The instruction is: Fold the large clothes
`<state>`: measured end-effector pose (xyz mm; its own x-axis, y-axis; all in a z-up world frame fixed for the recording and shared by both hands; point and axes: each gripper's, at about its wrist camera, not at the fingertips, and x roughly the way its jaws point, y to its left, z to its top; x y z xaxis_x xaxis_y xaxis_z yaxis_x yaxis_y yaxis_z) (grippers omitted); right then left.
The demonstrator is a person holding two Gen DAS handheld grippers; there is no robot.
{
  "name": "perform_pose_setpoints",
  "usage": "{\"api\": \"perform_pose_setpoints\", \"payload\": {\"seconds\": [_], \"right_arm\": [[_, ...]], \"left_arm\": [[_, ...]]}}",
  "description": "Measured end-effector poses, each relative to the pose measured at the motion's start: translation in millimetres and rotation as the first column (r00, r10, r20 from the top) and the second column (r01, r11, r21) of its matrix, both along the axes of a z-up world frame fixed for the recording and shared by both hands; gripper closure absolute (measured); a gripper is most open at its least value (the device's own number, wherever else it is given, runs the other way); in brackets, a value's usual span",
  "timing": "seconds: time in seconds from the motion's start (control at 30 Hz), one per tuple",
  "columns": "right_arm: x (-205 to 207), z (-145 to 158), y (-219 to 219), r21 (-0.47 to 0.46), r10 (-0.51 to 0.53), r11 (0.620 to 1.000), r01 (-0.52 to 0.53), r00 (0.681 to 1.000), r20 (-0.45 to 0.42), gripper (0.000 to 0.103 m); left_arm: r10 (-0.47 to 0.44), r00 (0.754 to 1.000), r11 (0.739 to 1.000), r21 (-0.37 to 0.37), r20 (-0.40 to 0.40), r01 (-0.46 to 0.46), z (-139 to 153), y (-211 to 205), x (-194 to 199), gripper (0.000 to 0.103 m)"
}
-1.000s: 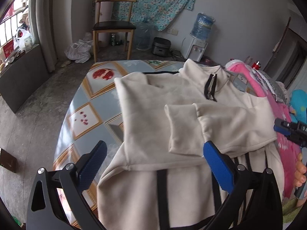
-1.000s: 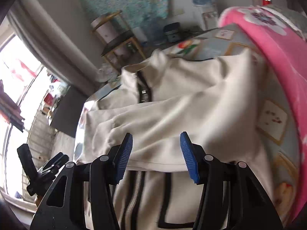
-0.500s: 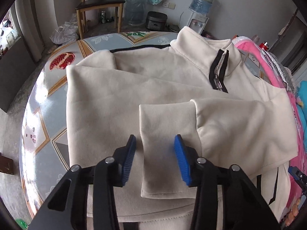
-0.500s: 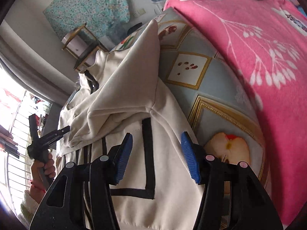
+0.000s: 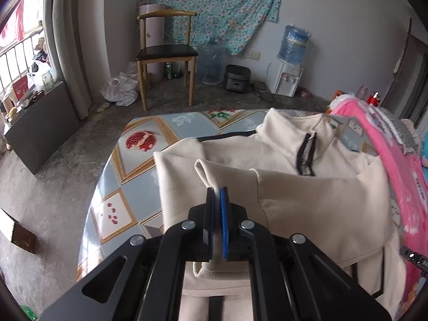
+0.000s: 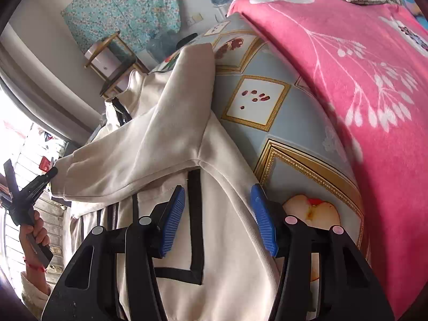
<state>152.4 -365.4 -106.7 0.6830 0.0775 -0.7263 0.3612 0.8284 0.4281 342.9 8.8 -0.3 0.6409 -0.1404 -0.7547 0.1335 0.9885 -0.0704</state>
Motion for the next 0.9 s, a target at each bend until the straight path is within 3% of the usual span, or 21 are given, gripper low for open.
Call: {"api": "perform_pose_setpoints", "payload": {"seconds": [0.1, 0.2, 0.33, 0.47, 0.53, 0.63, 0.7, 0.83, 0.9], "right_arm": [[3, 6, -4, -0.009, -0.004, 1.0, 0.004, 1.0, -0.008, 0.053], [8, 20, -11, -0.034, -0.012, 0.999, 0.013, 1.0, 0.006, 0.052], [26, 29, -25, 0.015, -0.009, 1.0, 0.009, 1.0, 0.008, 0.051], [33, 40, -17, -0.051, -0.007, 0.999, 0.008, 1.0, 0.016, 0.051], [37, 45, -5, -0.094, 0.028, 0.995, -0.024, 0.999, 0.037, 0.051], [56, 47, 21, -0.175, 0.084, 0.981, -0.079, 0.996, 0.025, 0.051], [75, 46, 39, -0.204, 0.144, 0.97, -0.135, 0.989, 0.028, 0.051], [108, 28, 75, -0.295, 0.231, 0.925, -0.238, 0.971, -0.06, 0.053], [119, 6, 82, -0.33, 0.229, 0.904, -0.272, 0.96, -0.163, 0.053]], "left_arm": [[0.025, 0.997, 0.999, 0.036, -0.073, -0.022, -25, 6, 3, 0.099], [0.047, 0.996, 0.998, 0.043, -0.075, -0.044, -39, 10, -2, 0.099], [0.071, 0.994, 0.997, 0.036, -0.077, -0.069, -50, 15, -3, 0.097], [0.1, 0.994, 0.995, -0.011, -0.053, -0.101, -47, 23, -10, 0.086], [0.105, 0.994, 0.993, -0.057, -0.012, -0.106, -38, 29, -18, 0.073], [0.059, 0.998, 0.993, -0.106, 0.012, -0.057, -26, 24, -22, 0.064], [0.011, 1.0, 0.994, -0.107, -0.016, -0.012, -24, 11, -17, 0.063], [-0.053, 0.99, 0.998, -0.025, -0.128, 0.05, -42, -19, -6, 0.06], [-0.037, 0.983, 0.999, 0.001, -0.177, 0.038, -59, -20, -1, 0.06]]}}
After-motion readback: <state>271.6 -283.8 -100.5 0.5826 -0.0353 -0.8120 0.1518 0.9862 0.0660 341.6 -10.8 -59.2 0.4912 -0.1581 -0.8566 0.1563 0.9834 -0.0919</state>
